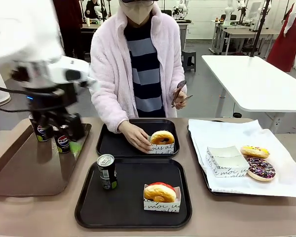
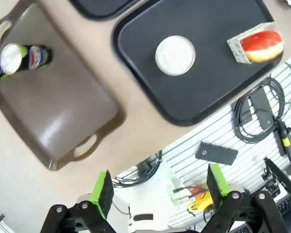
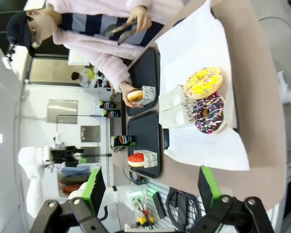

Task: Set up donuts and drinks on trays.
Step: Pick up one Pepsi coke and place it on the Flat Tray, then pick up one Pepsi coke from the Handle tray and place it on the Flat Tray without a Pepsi coke.

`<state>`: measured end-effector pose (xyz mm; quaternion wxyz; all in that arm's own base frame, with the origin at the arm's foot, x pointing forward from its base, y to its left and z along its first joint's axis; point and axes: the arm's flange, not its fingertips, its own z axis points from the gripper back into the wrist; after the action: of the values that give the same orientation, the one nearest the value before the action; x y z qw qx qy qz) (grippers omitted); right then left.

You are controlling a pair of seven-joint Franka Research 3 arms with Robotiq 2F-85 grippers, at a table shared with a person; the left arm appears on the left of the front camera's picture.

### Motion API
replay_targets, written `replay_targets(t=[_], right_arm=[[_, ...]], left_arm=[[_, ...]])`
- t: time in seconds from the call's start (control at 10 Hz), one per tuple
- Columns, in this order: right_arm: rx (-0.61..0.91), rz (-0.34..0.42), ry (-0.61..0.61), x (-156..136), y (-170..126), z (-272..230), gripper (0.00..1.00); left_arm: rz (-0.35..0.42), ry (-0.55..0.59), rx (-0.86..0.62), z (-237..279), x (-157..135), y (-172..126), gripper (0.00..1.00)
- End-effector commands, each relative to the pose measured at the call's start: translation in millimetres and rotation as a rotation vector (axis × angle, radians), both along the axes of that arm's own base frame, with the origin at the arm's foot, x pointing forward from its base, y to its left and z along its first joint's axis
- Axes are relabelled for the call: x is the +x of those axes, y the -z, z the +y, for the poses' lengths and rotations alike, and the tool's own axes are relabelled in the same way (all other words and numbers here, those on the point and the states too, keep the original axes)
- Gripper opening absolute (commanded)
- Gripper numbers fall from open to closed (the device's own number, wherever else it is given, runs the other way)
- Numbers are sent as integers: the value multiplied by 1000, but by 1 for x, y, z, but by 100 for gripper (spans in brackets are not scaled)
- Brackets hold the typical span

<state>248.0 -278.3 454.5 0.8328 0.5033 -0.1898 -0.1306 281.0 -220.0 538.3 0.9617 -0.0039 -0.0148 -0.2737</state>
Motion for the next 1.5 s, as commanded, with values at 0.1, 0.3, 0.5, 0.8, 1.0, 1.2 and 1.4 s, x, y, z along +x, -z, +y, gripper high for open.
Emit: replay_targets(t=[0.1, 0.3, 0.5, 0.8, 1.0, 1.2, 1.4], right_arm=[[11, -27, -2, 1, 0, -1, 100], [11, -27, -2, 1, 0, -1, 100], [11, -27, -2, 1, 0, -1, 100], [11, -27, -2, 1, 0, -1, 100], [11, -27, -2, 1, 0, -1, 100], [11, -27, -2, 1, 0, -1, 100], [11, -27, -2, 1, 0, -1, 100]], left_arm=[[-23, -77, -74, 89, 0, -1, 100], [-38, -160, -114, 132, 14, 3, 100], [-71, -190, -173, 162, 20, 6, 100], [-40, -200, -147, 158, 17, 0, 100], [-40, -200, -147, 158, 17, 0, 100], [-40, -200, -147, 158, 17, 0, 100], [52, -244, -134, 148, 51, 4, 100]])
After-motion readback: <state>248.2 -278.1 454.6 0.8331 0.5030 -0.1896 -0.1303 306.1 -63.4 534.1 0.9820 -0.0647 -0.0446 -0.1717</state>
